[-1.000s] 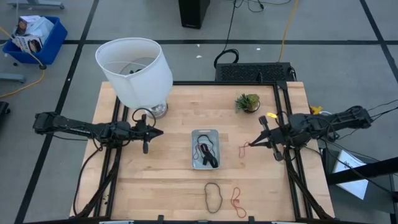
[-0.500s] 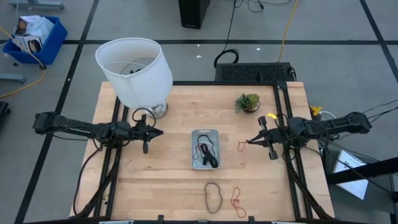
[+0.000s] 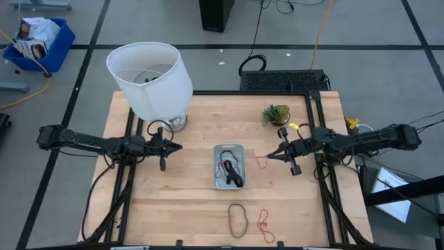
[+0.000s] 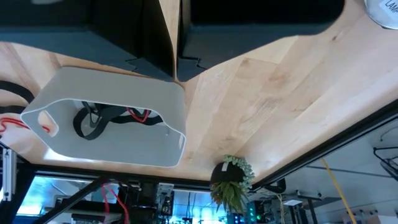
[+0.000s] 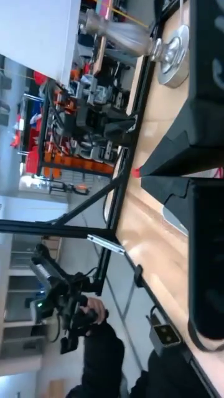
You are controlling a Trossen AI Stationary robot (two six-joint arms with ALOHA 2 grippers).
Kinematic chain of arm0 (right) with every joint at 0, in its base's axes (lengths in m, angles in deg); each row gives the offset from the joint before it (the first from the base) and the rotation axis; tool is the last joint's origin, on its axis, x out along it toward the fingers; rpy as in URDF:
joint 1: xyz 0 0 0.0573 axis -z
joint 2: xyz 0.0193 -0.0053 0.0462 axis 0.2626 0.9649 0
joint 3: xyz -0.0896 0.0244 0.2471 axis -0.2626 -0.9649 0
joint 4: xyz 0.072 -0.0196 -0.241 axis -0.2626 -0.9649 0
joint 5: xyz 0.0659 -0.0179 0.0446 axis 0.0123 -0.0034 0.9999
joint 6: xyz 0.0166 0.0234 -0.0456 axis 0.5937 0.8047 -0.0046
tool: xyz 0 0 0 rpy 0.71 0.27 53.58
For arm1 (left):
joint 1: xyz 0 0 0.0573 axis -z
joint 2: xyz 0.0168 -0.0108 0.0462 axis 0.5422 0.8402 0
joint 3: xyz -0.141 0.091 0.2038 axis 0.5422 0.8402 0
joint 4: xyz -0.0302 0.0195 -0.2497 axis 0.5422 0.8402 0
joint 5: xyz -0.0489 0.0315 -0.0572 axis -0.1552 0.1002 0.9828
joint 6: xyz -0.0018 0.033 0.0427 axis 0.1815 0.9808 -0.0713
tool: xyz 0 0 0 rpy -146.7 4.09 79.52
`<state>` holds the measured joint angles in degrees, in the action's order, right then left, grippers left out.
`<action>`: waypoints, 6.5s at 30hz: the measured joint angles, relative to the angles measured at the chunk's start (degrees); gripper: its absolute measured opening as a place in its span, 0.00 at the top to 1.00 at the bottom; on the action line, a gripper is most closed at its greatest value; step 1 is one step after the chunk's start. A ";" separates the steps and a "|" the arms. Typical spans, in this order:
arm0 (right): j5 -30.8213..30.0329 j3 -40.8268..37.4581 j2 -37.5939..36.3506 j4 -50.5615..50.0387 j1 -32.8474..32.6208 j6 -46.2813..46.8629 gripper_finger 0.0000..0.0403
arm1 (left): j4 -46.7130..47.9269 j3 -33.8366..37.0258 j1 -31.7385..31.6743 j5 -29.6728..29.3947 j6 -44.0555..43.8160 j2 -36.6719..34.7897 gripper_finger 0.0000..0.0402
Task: Pick and place rubber bands into bin
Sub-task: Put the top red rubber band into the gray bin
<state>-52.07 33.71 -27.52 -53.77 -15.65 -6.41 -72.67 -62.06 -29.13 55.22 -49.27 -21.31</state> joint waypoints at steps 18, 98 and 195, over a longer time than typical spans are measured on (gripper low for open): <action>1.55 15.68 28.42 0.62 -0.02 -6.48 1.00 | 0.08 0.02 0.00 -0.02 0.09 0.02 0.94; -49.53 21.74 50.26 10.04 -18.21 -48.76 0.54 | 0.54 0.02 0.02 -1.09 -0.35 0.02 0.94; -42.04 21.60 49.94 14.91 -16.95 -30.71 0.51 | -11.51 -42.73 6.56 -5.93 10.07 61.17 0.48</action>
<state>-94.11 55.32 22.42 -38.86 -32.61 -37.13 -84.19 -104.79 -22.57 49.29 -39.20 39.85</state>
